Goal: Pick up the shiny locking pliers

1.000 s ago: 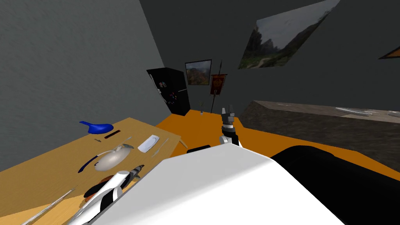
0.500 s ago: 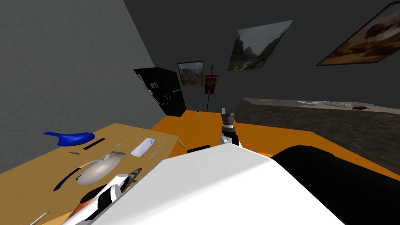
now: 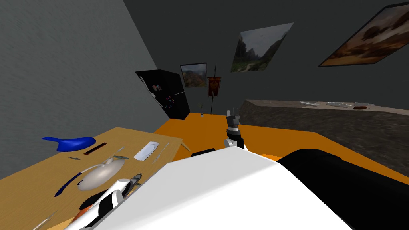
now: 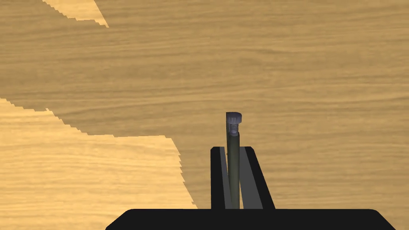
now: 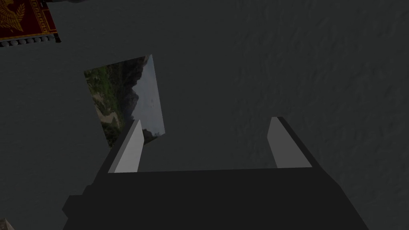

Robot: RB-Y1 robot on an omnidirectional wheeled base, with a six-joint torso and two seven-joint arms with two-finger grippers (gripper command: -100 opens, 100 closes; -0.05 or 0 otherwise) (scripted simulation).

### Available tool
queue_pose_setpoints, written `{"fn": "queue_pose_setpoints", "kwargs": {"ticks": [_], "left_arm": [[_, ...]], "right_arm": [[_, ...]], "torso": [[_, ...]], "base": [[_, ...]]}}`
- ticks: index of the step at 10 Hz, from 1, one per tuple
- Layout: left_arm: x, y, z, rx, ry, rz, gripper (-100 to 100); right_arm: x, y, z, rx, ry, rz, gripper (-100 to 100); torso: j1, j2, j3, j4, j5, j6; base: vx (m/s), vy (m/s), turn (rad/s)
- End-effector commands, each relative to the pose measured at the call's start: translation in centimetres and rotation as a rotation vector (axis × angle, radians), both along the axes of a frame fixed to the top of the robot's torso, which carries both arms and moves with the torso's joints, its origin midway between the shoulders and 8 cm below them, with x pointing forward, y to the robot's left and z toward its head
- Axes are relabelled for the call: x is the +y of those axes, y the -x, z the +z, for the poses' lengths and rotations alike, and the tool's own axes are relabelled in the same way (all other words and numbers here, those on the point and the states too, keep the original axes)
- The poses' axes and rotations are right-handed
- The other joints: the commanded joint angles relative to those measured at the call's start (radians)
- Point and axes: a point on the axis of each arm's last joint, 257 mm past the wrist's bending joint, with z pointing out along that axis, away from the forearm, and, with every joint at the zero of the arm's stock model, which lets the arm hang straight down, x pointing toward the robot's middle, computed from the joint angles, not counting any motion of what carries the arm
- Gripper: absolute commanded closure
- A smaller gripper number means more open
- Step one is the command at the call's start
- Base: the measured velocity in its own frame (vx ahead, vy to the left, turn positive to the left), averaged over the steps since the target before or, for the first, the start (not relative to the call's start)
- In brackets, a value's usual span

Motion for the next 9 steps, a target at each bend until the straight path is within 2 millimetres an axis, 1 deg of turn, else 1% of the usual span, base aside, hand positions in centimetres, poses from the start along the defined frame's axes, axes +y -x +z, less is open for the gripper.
{"fn": "queue_pose_setpoints", "kwargs": {"ticks": [1, 2, 3, 4, 5, 6, 7, 8, 9], "left_arm": [[0.0, 0.0, 0.0, 0.000, 0.000, 0.000, 100], [0.0, 0.0, 0.0, 0.000, 0.001, 0.001, 100], [-0.1, 0.0, 0.0, 0.000, 0.002, 0.001, 0], [-0.5, -0.9, 0.0, 0.001, 0.011, -0.033, 100], [-0.7, -1.7, 0.2, 0.002, 0.011, -0.071, 100], [-0.7, -1.7, 0.2, 0.002, 0.011, -0.071, 100], [-0.9, -2.6, 0.4, 0.003, 0.012, -0.110, 100], [-0.9, -2.6, 0.4, 0.003, 0.012, -0.110, 100], [-1.2, -3.5, 0.6, 0.003, 0.012, -0.149, 100]], "right_arm": [[0.0, 0.0, 0.0, 0.000, 0.000, 0.000, 0], [0.0, 0.0, 0.0, 0.000, 0.000, 0.000, 0], [0.0, 0.0, 0.0, 0.000, 0.000, 0.000, 0], [0.0, 0.0, 0.0, 0.000, 0.000, 0.000, 0], [0.0, 0.0, 0.0, 0.000, 0.000, 0.000, 0], [0.0, 0.0, 0.0, 0.000, 0.000, 0.000, 0], [0.0, 0.0, 0.0, 0.000, 0.000, 0.000, 0], [0.0, 0.0, 0.0, 0.000, 0.000, 0.000, 0], [0.0, 0.0, 0.0, 0.000, 0.000, 0.000, 0]], "torso": [[0.000, 0.000, 0.000, 0.000, 0.000, 0.000], [0.001, 0.000, 0.000, 0.000, 0.000, 0.000], [0.001, 0.000, 0.000, 0.000, 0.000, 0.000], [0.001, 0.000, 0.000, 0.000, 0.000, 0.001], [0.000, -0.003, -0.002, -0.001, 0.000, -0.001], [-0.001, -0.007, -0.004, -0.002, 0.000, -0.002], [-0.001, -0.008, -0.005, -0.002, -0.001, 0.001], [-0.001, -0.008, -0.004, -0.002, -0.001, -0.001], [0.000, -0.006, -0.003, -0.001, -0.001, 0.000]], "base": [[0.000, 0.000, 0.000], [0.000, 0.000, 0.000], [0.000, 0.000, 0.000], [0.068, -0.008, 0.266], [0.147, -0.020, 0.425], [0.124, -0.022, 0.199], [0.105, -0.016, 0.255], [0.079, -0.015, 0.133], [0.092, -0.011, 0.298]]}}
